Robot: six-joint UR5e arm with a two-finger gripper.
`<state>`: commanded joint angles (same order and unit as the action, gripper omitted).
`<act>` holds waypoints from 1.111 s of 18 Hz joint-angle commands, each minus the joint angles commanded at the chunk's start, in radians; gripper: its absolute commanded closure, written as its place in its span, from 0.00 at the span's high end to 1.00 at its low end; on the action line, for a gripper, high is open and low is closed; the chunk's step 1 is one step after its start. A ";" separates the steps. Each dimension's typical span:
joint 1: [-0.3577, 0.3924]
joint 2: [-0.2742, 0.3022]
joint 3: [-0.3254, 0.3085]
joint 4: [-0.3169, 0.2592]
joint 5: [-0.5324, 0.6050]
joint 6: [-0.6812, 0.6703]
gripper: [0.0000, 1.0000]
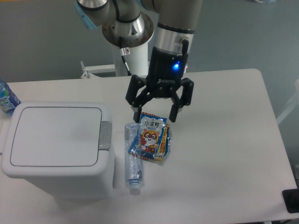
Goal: Open the trash can
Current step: 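Move the gripper over the snack bag toward the trash can's grey button, then lower the gripper finger onto the grey button to press it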
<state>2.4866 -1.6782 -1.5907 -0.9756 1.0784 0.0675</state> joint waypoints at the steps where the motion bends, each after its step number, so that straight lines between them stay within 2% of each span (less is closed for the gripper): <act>1: -0.003 -0.003 0.000 0.002 0.000 0.000 1.00; 10: -0.055 -0.026 0.000 0.006 0.006 0.002 1.00; 20: -0.071 -0.041 -0.003 0.012 0.006 0.002 1.00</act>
<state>2.4161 -1.7196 -1.5938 -0.9633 1.0845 0.0690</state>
